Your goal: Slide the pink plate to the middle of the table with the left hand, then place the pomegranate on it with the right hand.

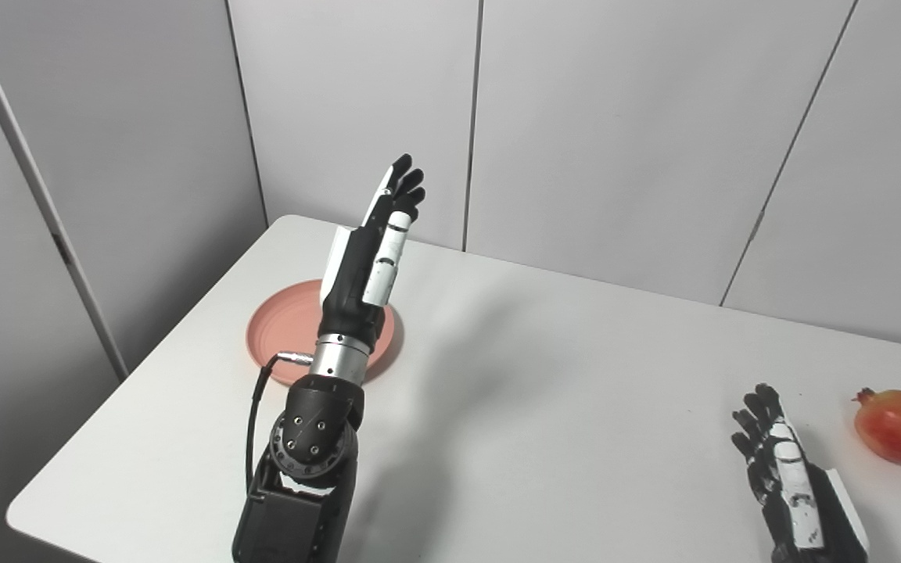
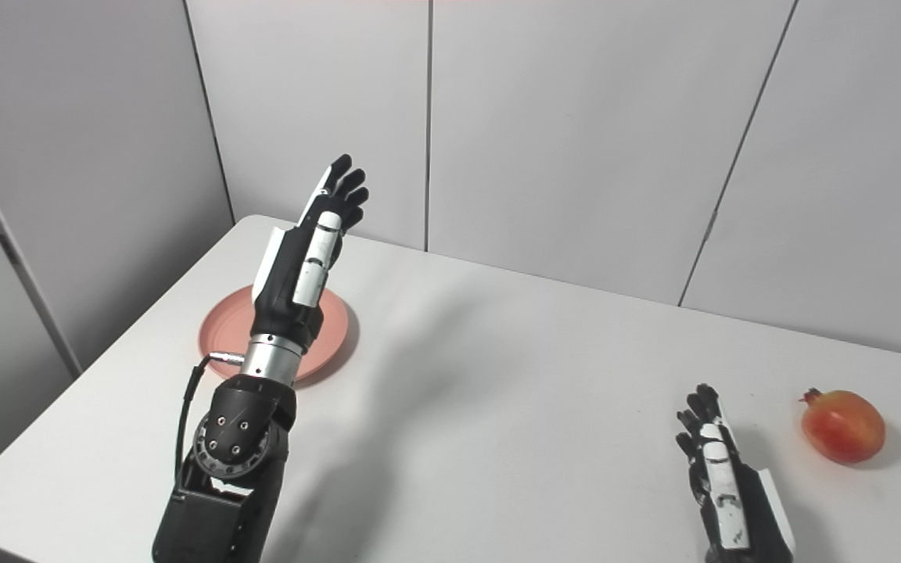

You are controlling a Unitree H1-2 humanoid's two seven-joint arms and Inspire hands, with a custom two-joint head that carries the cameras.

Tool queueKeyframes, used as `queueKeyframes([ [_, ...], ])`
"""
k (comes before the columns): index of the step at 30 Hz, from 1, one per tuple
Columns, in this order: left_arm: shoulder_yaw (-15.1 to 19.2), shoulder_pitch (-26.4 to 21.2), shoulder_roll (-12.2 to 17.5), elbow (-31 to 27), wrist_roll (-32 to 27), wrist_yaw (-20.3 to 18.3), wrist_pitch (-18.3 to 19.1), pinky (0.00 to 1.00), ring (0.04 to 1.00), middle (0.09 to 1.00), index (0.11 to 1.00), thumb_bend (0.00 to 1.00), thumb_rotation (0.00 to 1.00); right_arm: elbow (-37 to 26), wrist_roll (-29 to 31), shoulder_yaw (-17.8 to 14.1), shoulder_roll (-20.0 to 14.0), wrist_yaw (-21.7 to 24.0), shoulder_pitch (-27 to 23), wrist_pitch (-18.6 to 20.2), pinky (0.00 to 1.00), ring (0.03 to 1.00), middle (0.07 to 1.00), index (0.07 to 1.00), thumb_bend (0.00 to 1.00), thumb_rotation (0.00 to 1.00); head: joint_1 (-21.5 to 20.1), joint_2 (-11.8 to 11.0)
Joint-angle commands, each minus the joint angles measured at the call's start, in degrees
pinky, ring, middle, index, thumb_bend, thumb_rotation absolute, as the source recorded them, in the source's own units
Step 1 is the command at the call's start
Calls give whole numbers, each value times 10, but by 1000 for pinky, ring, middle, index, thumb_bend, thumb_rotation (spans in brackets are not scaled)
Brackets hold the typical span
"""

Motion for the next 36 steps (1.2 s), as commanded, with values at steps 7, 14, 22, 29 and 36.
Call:
queueKeyframes([
  [7,35,-34,36,-20,-8,13,4,931,925,946,941,401,1000,-6,11,-4,-2,6,-20,-9,1000,1000,1000,1000,134,1000,5,0],
  [14,67,-34,67,-5,-8,28,-3,923,941,956,949,411,1000,-5,21,-5,-3,8,-21,-8,1000,1000,1000,1000,136,1000,11,-1],
  [22,110,-34,98,34,-28,38,-22,934,932,941,930,420,1000,-8,23,-5,-4,6,-19,-5,1000,1000,1000,1000,128,1000,14,0],
  [29,142,-29,118,55,-48,40,-17,942,939,952,944,429,1000,-5,20,-4,-7,8,-20,-15,1000,1000,1000,1000,116,1000,18,-2],
  [36,158,-26,125,61,-65,41,-7,907,916,926,917,412,1000,0,21,-6,-10,11,-21,-22,1000,1000,1000,1000,105,1000,20,-1],
])
